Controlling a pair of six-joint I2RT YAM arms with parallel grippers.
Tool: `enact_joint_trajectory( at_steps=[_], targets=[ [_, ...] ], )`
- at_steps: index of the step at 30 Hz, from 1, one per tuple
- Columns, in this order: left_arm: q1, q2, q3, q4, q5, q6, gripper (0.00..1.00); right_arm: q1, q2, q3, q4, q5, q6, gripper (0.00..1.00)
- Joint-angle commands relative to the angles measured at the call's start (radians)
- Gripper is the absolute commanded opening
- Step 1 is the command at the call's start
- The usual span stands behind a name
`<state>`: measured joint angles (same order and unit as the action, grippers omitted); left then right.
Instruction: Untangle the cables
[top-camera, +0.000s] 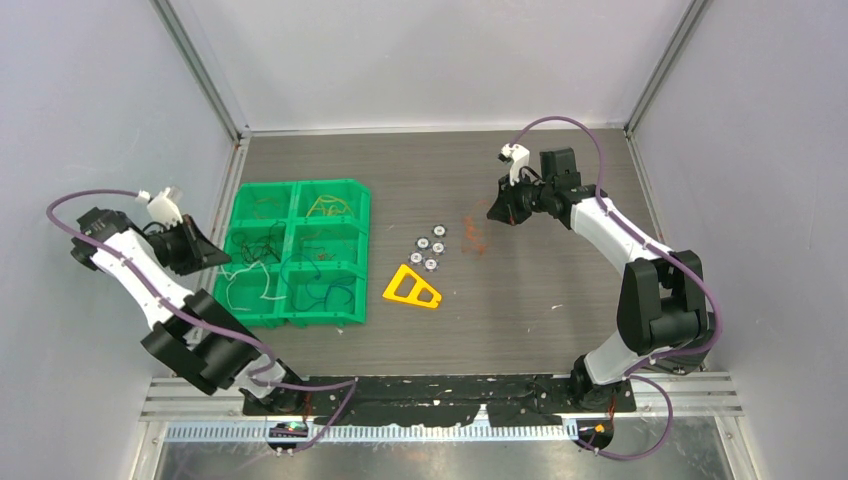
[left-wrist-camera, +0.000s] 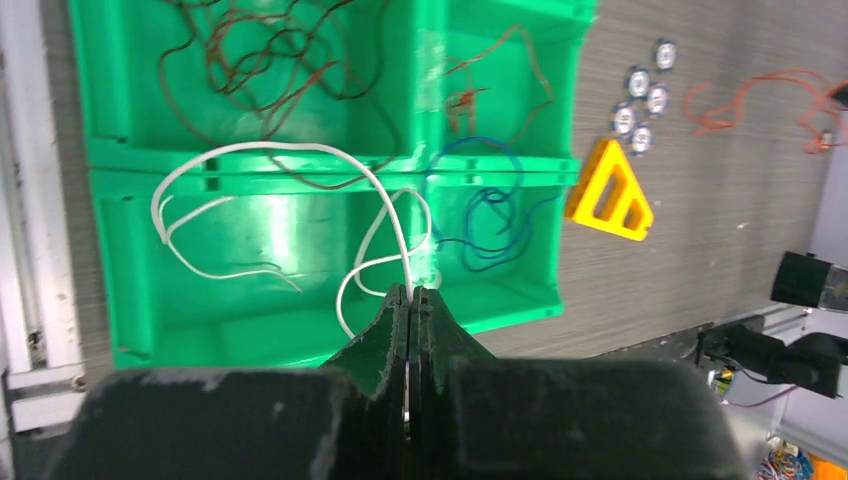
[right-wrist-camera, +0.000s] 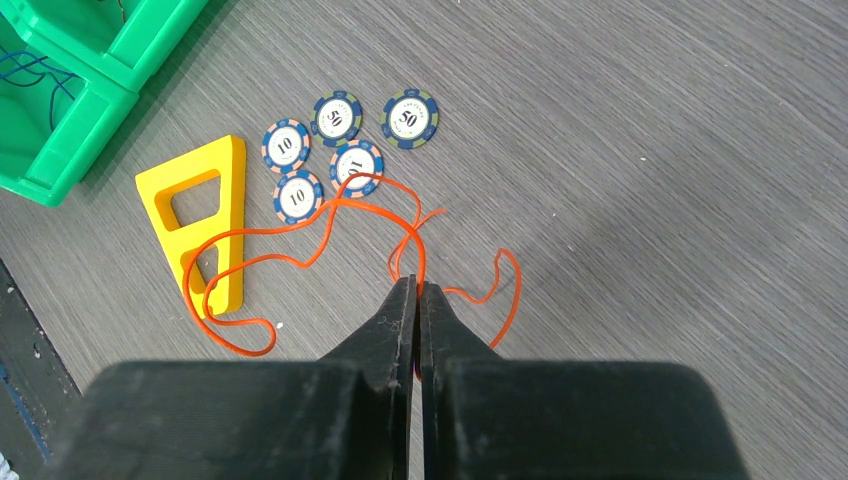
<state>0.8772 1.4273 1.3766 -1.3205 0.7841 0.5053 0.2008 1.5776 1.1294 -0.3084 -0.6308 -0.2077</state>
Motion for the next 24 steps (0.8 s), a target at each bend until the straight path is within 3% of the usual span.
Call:
enact_joint_trajectory(
  at_steps=[1, 6, 10, 24],
  targets=[
    [0.02, -0.06, 0.078, -0.089, 0.15, 0.004, 0.0, 0.003, -0.029, 0.031, 0.022, -0.011, -0.003, 0.05],
    [0.055, -0.04, 0.195, -0.179, 0.185, 0.034, 0.0, 0.005, -0.034, 0.031, 0.02, -0.013, -0.009, 0.06],
    [0.072, -0.036, 0.233, -0.186, 0.125, 0.054, 0.0, 0.005, -0.043, 0.02, 0.021, -0.01, -0.012, 0.06],
    [0.067, -0.082, -0.05, 0.142, -0.145, 0.063, 0.0, 0.005, -0.068, -0.009, 0.013, 0.0, -0.023, 0.05]
  ],
)
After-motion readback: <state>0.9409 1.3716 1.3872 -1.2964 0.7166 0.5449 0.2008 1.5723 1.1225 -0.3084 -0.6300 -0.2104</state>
